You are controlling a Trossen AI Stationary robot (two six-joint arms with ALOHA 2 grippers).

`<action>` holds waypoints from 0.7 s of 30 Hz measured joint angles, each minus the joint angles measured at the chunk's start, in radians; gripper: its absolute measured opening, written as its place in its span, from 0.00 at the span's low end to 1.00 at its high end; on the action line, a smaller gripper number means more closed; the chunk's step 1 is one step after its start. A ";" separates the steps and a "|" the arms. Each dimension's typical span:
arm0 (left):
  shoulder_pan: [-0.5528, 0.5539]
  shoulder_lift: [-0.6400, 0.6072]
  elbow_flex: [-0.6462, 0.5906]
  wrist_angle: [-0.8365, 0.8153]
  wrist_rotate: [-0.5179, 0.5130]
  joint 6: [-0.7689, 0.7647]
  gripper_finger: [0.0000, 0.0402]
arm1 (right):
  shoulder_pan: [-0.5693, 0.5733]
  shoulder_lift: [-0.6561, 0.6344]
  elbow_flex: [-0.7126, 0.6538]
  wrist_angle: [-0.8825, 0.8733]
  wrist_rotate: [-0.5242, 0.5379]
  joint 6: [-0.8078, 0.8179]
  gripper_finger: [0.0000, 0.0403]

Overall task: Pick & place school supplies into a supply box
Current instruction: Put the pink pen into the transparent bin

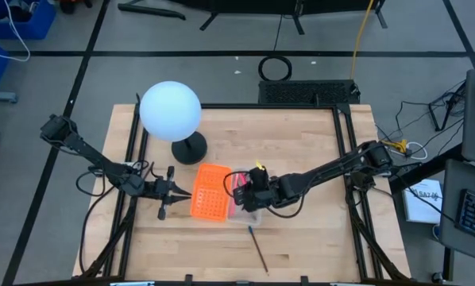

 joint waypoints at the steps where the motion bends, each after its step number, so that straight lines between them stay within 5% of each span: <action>1: 0.000 0.000 0.000 0.000 -0.002 -0.002 0.12 | 0.001 0.000 -0.021 0.032 0.000 0.040 0.08; 9: 0.000 0.000 0.000 -0.006 -0.011 0.089 0.12 | 0.015 0.008 -0.130 0.159 0.001 0.283 0.08; 21: 0.000 -0.001 0.000 -0.034 -0.020 0.179 0.12 | 0.014 0.130 -0.120 0.240 0.011 0.432 0.08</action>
